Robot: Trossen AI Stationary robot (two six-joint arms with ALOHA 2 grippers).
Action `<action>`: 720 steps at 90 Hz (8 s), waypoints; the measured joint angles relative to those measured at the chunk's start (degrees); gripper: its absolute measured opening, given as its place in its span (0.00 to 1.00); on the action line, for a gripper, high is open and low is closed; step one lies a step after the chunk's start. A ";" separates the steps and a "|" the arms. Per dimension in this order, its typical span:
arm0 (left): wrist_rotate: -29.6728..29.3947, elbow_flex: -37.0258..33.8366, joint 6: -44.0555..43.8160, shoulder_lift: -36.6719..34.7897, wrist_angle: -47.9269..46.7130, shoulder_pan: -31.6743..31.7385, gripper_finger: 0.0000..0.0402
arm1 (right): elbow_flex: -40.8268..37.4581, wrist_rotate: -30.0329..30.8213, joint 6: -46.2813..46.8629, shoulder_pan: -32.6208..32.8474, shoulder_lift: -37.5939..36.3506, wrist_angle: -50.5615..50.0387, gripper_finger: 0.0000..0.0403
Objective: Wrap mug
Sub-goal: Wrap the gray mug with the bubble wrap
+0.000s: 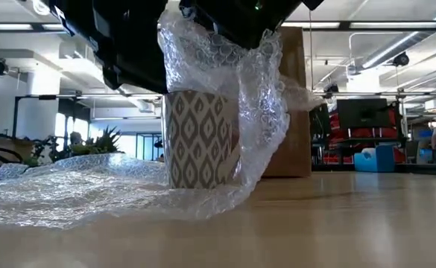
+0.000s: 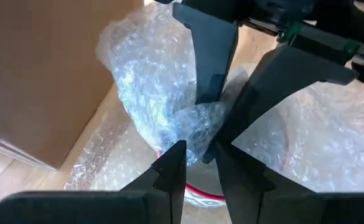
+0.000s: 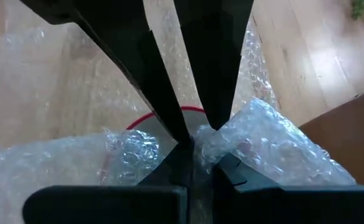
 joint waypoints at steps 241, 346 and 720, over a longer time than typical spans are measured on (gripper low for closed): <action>-5.02 9.44 -0.14 -6.66 -23.01 0.29 0.19 | 5.31 -1.98 -5.42 0.25 3.30 -12.46 0.00; 12.09 3.28 5.42 6.22 0.08 4.83 0.19 | 15.93 -1.46 -4.24 0.31 -2.22 -36.78 0.01; 25.06 8.80 4.28 -1.43 -8.27 -0.41 0.15 | 4.39 -1.50 -5.10 -0.41 1.69 -14.84 0.01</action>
